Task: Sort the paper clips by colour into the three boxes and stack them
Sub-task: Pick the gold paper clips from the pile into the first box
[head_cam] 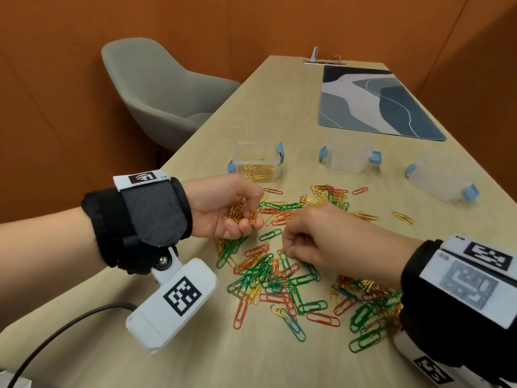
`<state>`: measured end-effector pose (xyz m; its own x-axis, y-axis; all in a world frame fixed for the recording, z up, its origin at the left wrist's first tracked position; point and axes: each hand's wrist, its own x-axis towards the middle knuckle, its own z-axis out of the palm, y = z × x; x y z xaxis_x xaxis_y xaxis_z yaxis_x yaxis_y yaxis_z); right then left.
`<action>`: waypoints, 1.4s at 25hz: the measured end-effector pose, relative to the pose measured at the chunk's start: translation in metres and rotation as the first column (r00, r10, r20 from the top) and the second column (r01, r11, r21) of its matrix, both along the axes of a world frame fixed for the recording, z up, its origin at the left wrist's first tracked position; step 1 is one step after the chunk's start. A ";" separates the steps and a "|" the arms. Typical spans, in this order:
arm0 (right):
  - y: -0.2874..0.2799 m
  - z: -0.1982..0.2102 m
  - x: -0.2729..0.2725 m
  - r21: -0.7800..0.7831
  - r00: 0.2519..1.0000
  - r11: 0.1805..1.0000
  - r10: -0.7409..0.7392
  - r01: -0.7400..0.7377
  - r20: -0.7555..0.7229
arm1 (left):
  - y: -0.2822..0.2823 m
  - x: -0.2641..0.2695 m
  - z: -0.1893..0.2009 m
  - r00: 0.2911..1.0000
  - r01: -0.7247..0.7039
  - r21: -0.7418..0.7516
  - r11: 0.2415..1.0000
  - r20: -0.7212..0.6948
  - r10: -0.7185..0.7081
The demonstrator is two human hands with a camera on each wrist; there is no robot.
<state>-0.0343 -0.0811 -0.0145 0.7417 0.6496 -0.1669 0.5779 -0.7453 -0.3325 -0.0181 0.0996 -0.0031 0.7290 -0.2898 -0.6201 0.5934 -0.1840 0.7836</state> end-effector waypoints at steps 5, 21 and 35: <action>-0.005 -0.003 -0.001 -0.113 0.998 0.993 0.039 -0.033 0.051 | -0.004 -0.005 -0.003 0.999 0.037 0.077 0.996 0.029 -0.039; -0.014 0.002 -0.010 0.420 0.947 0.904 -0.061 -0.082 0.315 | -0.028 0.015 0.009 0.999 0.042 -0.067 0.997 -0.008 -0.042; -0.053 0.006 -0.018 0.187 0.948 0.948 -0.287 0.259 0.140 | -0.022 0.100 0.038 0.736 -0.281 0.796 0.535 0.537 -0.413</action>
<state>-0.0524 -0.1345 -0.0083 0.9023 0.4266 0.0631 0.4167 -0.8251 -0.3816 0.0817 0.0779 0.0346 0.9999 0.0012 -0.0116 0.0056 -0.9209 0.3899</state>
